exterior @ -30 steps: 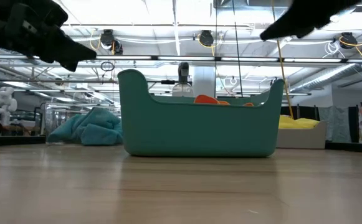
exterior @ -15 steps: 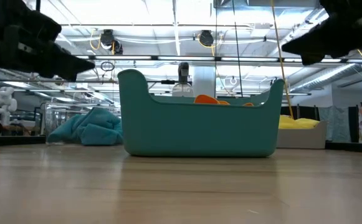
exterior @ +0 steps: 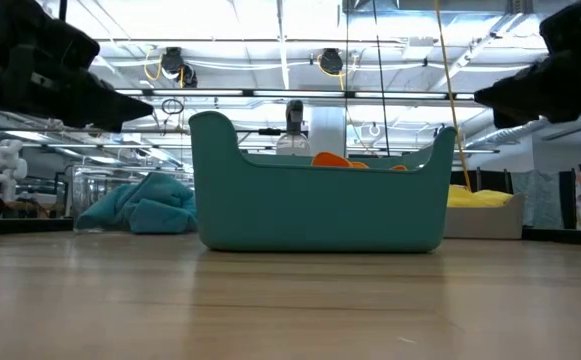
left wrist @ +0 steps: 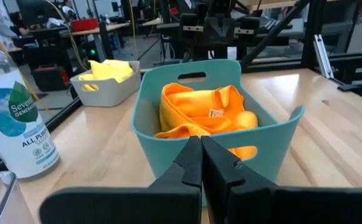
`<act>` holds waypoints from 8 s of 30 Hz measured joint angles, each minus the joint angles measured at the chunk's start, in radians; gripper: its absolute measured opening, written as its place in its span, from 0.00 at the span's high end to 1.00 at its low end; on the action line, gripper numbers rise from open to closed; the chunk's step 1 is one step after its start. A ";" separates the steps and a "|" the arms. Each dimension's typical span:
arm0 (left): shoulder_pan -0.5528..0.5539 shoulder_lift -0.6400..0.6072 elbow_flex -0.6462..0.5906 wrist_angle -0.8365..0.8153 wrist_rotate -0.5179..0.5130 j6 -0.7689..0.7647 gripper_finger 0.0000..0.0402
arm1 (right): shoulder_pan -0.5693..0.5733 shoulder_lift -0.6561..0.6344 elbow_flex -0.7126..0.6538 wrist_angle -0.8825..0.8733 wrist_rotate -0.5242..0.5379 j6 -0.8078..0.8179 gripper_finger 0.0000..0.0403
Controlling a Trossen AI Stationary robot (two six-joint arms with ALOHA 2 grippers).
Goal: Sort microfiber towel by color & place in baskets
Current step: Return to Home Position
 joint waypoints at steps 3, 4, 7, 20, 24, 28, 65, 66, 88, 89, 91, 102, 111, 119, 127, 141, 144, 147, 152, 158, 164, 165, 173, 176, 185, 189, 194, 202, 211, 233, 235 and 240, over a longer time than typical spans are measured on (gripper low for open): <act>0.000 0.000 0.000 -0.008 0.006 -0.001 1.00 | 0.000 -0.022 -0.010 -0.036 0.000 0.011 1.00; 0.000 0.000 0.000 -0.008 0.013 -0.002 1.00 | 0.000 -0.029 -0.010 -0.044 0.000 0.013 1.00; 0.000 0.000 -0.001 -0.007 0.033 -0.004 1.00 | 0.000 -0.042 -0.009 -0.060 -0.004 0.009 1.00; -0.074 -0.008 -0.001 -0.030 0.000 -0.072 1.00 | 0.000 -0.243 -0.009 -0.249 -0.004 -0.056 1.00; -0.117 -0.018 -0.001 -0.069 -0.081 -0.074 1.00 | 0.000 -0.323 -0.009 -0.335 -0.004 -0.034 1.00; -0.155 -0.027 -0.001 -0.070 -0.089 -0.061 1.00 | 0.000 -0.391 -0.009 -0.412 -0.030 -0.008 1.00; -0.162 -0.223 -0.002 -0.232 -0.150 -0.080 1.00 | -0.184 -0.633 -0.008 -0.426 -0.246 -0.146 1.00; -0.162 -0.223 -0.002 -0.232 -0.150 -0.084 1.00 | -0.200 -0.633 -0.008 -0.429 -0.270 -0.139 1.00; -0.166 -0.223 -0.002 -0.247 -0.143 -0.109 1.00 | -0.373 -0.629 -0.008 -0.502 -0.292 -0.146 1.00; -0.166 -0.223 -0.002 -0.247 -0.143 -0.109 1.00 | -0.378 -0.629 -0.008 -0.502 -0.292 -0.144 1.00; -0.166 -0.223 -0.002 -0.247 -0.143 -0.108 1.00 | -0.387 -0.629 -0.008 -0.502 -0.292 -0.133 1.00; -0.166 -0.222 -0.002 -0.268 -0.143 -0.102 1.00 | -0.400 -0.629 -0.008 -0.502 -0.286 -0.135 1.00; -0.165 -0.222 -0.002 -0.268 -0.143 -0.081 1.00 | -0.400 -0.629 -0.008 -0.502 -0.287 -0.058 1.00; -0.163 -0.222 -0.002 -0.240 -0.189 -0.045 1.00 | -0.400 -0.629 -0.008 -0.503 -0.288 0.029 1.00; -0.135 -0.223 -0.003 -0.227 -0.196 -0.030 1.00 | -0.397 -0.629 -0.008 -0.521 -0.418 0.063 1.00; -0.130 -0.223 -0.002 -0.235 -0.150 -0.061 1.00 | -0.397 -0.629 -0.008 -0.521 -0.415 0.148 1.00; -0.130 -0.223 -0.003 -0.228 -0.153 -0.056 1.00 | -0.397 -0.629 -0.008 -0.521 -0.415 0.151 1.00; -0.130 -0.229 -0.003 -0.222 -0.152 -0.056 1.00 | -0.397 -0.629 -0.008 -0.521 -0.415 0.151 1.00; -0.130 -0.276 -0.003 -0.219 -0.150 -0.048 1.00 | -0.397 -0.629 -0.008 -0.521 -0.415 0.151 1.00; -0.130 -0.338 -0.003 -0.233 -0.148 -0.022 1.00 | -0.397 -0.629 -0.008 -0.521 -0.415 0.151 1.00; -0.130 -0.402 -0.001 -0.277 -0.142 -0.051 1.00 | -0.397 -0.629 -0.008 -0.521 -0.414 0.151 1.00; -0.130 -0.407 0.001 -0.283 -0.141 -0.055 1.00 | -0.397 -0.629 -0.008 -0.521 -0.414 0.151 1.00; -0.131 -0.407 0.005 -0.287 -0.170 -0.054 1.00 | -0.397 -0.629 -0.009 -0.516 -0.414 0.151 1.00; -0.131 -0.407 0.003 -0.285 -0.172 -0.067 1.00 | -0.397 -0.629 -0.009 -0.516 -0.414 0.151 1.00; -0.131 -0.407 0.003 -0.286 -0.171 -0.072 1.00 | -0.397 -0.629 -0.009 -0.515 -0.414 0.151 1.00; -0.131 -0.407 0.003 -0.288 -0.171 -0.076 1.00 | -0.397 -0.629 -0.009 -0.515 -0.415 0.151 1.00; -0.131 -0.407 0.003 -0.284 -0.171 -0.076 0.95 | -0.397 -0.629 -0.009 -0.515 -0.415 0.151 1.00; -0.131 -0.407 0.001 -0.271 -0.172 -0.076 0.93 | -0.397 -0.629 -0.009 -0.514 -0.415 0.151 1.00; -0.131 -0.407 0.001 -0.268 -0.172 -0.079 0.93 | -0.397 -0.629 -0.009 -0.514 -0.415 0.151 1.00; -0.131 -0.407 0.001 -0.265 -0.172 -0.076 0.93 | -0.397 -0.629 -0.009 -0.514 -0.415 0.151 1.00; -0.130 -0.407 0.001 -0.265 -0.172 -0.076 0.93 | -0.397 -0.629 -0.009 -0.514 -0.415 0.151 1.00; -0.131 -0.407 0.001 -0.265 -0.172 -0.076 0.93 | -0.397 -0.629 -0.009 -0.514 -0.415 0.151 1.00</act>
